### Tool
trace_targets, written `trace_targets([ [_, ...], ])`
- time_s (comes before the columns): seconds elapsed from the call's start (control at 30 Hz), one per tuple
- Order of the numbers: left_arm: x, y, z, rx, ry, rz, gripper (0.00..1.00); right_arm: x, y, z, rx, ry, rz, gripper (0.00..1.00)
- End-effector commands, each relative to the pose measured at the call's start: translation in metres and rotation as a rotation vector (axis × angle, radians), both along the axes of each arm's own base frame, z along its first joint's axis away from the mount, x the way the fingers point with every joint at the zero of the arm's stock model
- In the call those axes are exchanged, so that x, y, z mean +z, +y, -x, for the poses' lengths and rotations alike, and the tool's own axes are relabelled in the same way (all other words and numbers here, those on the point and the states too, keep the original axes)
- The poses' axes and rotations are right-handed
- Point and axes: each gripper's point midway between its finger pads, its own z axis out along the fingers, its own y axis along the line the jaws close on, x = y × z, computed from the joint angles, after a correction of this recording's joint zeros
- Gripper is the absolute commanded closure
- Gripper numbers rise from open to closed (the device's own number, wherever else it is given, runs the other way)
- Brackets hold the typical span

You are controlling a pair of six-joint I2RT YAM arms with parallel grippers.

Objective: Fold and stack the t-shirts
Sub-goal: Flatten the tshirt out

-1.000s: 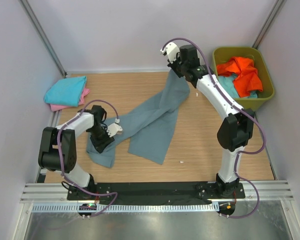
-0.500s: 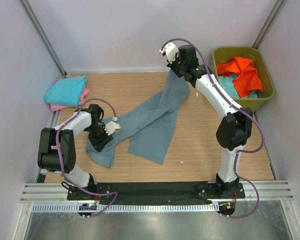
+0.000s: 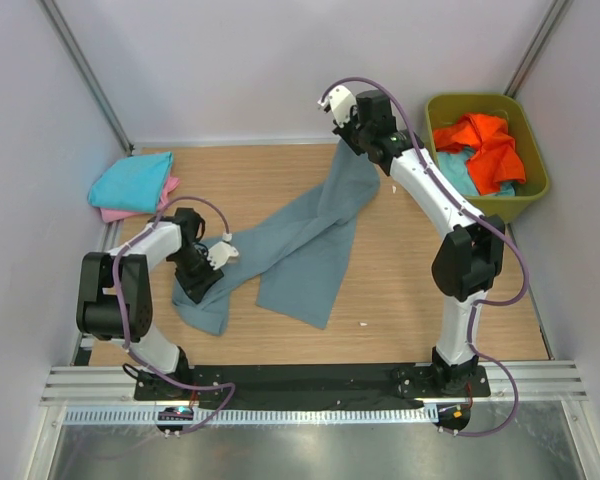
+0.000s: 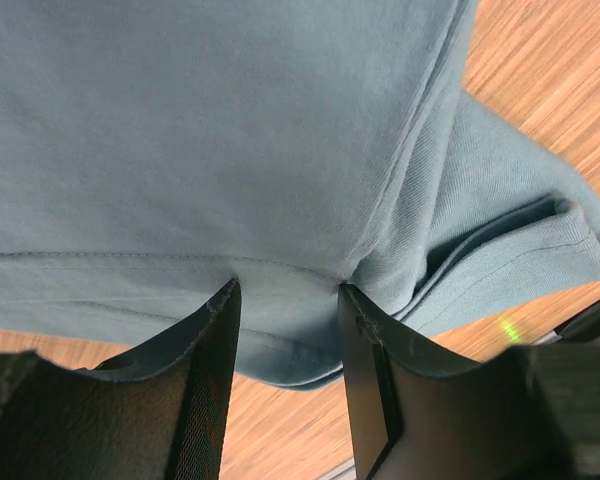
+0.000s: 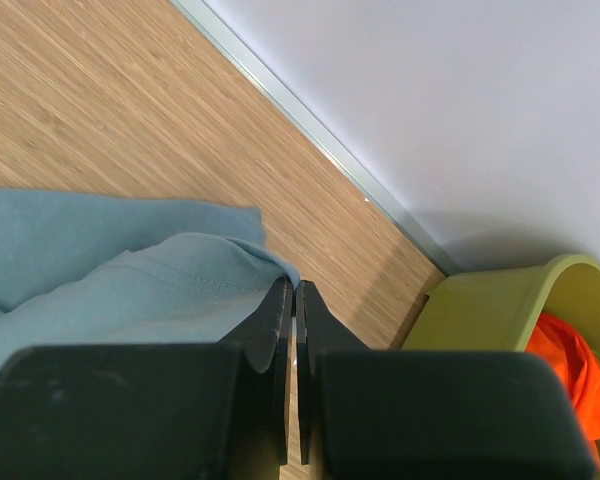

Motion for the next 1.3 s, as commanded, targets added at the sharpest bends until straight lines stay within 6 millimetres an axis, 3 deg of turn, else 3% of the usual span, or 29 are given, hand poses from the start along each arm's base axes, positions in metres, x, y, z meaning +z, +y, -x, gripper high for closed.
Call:
trace_targets([
  [0.0, 0.0, 0.001, 0.003, -0.028, -0.018, 0.01, 0.55, 0.026, 0.002, -0.005, -0.008, -0.072, -0.016, 0.99],
  [0.47, -0.004, 0.003, 0.006, -0.026, -0.026, 0.001, 0.6, 0.024, 0.006, -0.009, -0.007, -0.075, -0.022, 0.99],
  [0.63, -0.001, 0.002, 0.0, -0.013, -0.037, 0.006, 0.75, 0.023, 0.007, -0.01, -0.007, -0.072, -0.02, 0.99],
  [0.8, 0.028, -0.004, -0.025, 0.001, -0.148, 0.031, 0.89, 0.021, 0.006, -0.011, -0.01, -0.072, -0.016, 0.99],
  [1.03, 0.081, -0.013, -0.071, 0.027, -0.356, 0.07, 0.95, 0.021, 0.01, -0.016, -0.007, -0.076, -0.024, 0.99],
  [1.2, 0.082, -0.014, -0.09, 0.051, -0.355, 0.065, 1.0, 0.018, 0.012, -0.02, -0.009, -0.078, -0.021, 0.99],
  [1.27, 0.089, -0.01, -0.104, 0.085, -0.406, 0.066, 1.0, 0.022, 0.002, -0.026, -0.059, -0.104, -0.016, 0.99],
])
